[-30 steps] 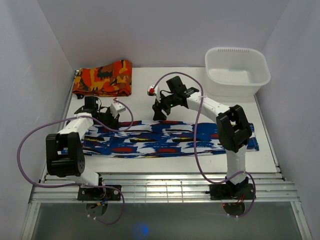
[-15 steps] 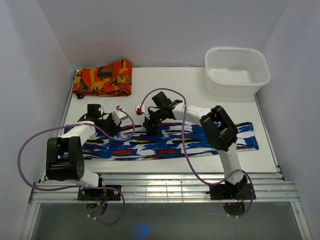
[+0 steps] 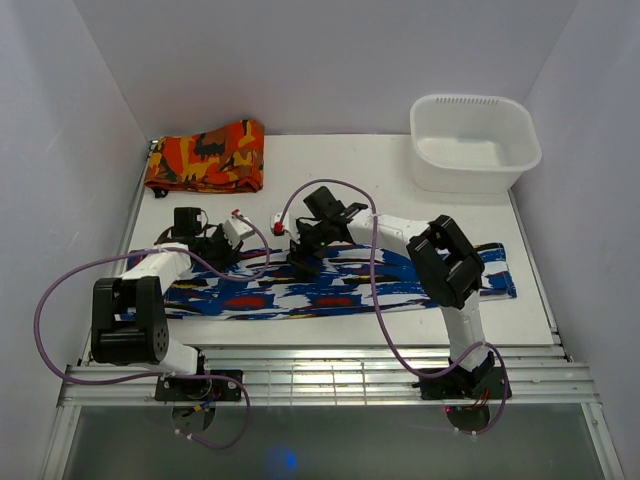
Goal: Fold and stack the trousers
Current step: Fold the trousers
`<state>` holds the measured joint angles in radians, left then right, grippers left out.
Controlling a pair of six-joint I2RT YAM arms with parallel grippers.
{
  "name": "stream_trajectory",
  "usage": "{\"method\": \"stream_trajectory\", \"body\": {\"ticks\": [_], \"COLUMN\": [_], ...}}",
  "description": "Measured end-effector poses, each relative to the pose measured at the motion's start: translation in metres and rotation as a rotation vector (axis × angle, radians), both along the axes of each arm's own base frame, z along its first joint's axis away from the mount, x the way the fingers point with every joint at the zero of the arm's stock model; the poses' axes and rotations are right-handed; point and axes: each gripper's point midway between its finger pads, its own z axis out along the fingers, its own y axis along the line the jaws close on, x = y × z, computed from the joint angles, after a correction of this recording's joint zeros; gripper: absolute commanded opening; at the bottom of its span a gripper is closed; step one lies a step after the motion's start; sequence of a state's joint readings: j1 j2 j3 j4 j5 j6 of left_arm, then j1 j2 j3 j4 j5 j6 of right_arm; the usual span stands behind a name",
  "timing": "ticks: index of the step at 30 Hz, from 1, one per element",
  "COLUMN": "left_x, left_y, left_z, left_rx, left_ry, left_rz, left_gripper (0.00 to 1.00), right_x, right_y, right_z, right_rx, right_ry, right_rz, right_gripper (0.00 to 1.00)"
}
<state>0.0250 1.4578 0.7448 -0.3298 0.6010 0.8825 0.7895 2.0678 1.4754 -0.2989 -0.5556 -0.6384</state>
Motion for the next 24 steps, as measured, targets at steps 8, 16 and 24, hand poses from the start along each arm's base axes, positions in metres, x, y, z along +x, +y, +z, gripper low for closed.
{"method": "stream_trajectory", "body": {"ticks": [8, 16, 24], "left_x": [-0.002, -0.003, -0.003], "left_y": [0.001, 0.002, 0.002], "left_z": [0.020, 0.034, 0.034], "left_rx": [0.015, 0.022, 0.024], "left_ry": [-0.093, -0.160, -0.161], "left_rz": [-0.010, -0.006, -0.009], "left_gripper": [0.28, 0.27, 0.27], "right_x": [0.004, 0.062, 0.045], "right_y": [0.002, 0.014, 0.017], "right_z": [0.026, 0.058, 0.017], "right_rx": [0.047, 0.151, 0.097], "right_ry": [0.053, 0.040, 0.105], "right_rz": [-0.007, -0.119, -0.075], "right_gripper": [0.80, 0.67, 0.66]}}
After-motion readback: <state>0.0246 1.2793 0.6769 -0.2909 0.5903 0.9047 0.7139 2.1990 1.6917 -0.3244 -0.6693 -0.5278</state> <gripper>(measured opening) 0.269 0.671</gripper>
